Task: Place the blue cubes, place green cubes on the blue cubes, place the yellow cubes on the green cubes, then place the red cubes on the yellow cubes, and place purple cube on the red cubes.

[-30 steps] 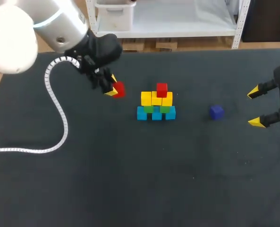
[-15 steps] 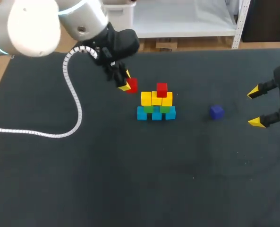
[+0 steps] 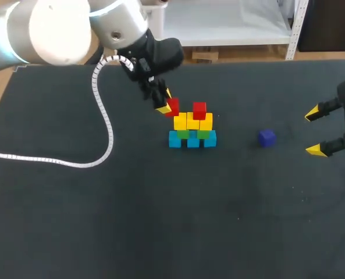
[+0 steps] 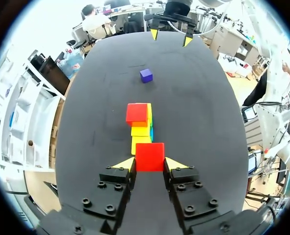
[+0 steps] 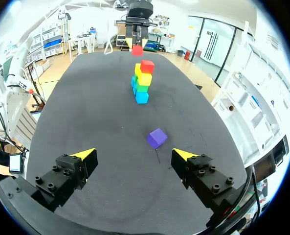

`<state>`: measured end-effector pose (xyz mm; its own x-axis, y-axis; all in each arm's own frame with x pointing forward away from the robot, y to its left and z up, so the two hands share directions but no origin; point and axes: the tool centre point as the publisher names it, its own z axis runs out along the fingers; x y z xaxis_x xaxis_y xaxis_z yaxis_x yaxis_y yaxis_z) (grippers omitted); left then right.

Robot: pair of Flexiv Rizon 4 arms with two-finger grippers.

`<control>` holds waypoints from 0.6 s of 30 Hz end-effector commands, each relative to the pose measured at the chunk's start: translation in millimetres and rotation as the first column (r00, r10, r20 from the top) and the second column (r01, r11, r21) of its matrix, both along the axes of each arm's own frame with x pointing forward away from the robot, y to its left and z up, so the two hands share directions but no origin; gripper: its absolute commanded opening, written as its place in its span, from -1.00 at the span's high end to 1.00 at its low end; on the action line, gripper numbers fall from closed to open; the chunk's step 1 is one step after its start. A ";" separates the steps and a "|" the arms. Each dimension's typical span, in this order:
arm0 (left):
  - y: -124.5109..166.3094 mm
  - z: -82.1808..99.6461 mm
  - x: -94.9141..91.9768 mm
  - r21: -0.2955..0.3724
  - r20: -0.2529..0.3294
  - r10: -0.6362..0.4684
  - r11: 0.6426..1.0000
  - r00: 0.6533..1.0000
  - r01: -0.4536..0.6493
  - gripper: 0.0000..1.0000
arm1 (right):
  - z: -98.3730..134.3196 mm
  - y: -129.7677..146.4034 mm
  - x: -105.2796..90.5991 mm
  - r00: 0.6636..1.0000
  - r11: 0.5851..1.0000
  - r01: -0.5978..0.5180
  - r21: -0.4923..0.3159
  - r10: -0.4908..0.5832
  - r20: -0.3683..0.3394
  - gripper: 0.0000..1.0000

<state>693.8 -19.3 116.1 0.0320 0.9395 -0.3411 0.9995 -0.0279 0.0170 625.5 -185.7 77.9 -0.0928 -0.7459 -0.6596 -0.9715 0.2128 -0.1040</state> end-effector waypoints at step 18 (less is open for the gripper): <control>-23.3 -9.7 10.6 -0.007 -0.019 -0.049 0.999 0.999 0.049 1.00 | -0.9 0.1 1.1 1.000 1.000 -0.002 0.003 0.002 0.000 -1.00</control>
